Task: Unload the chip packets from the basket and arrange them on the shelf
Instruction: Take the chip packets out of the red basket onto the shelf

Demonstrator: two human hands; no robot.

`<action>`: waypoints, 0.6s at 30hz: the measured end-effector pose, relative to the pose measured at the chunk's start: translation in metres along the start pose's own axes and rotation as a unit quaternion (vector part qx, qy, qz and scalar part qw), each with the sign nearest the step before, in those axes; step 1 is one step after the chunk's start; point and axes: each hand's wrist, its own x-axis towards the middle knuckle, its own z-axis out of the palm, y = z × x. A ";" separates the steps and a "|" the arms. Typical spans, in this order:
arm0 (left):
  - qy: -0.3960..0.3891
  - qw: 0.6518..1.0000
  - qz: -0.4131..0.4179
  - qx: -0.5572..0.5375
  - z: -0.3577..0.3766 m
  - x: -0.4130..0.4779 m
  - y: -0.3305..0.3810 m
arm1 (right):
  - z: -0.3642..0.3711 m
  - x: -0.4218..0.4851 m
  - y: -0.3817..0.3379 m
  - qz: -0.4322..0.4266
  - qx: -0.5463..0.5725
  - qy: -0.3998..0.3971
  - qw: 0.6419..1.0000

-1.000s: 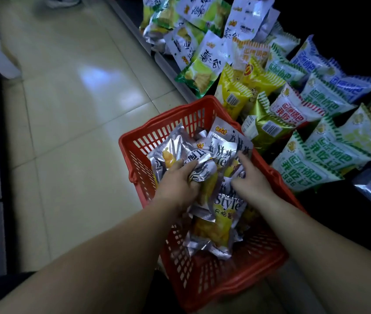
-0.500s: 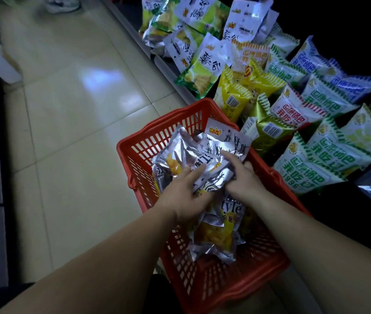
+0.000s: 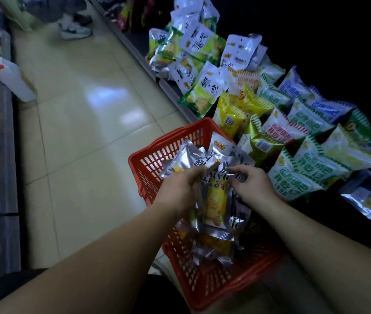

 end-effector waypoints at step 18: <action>0.050 0.966 0.246 -0.066 -0.020 -0.119 0.203 | -0.219 -0.203 -0.026 -0.042 0.011 0.272 0.961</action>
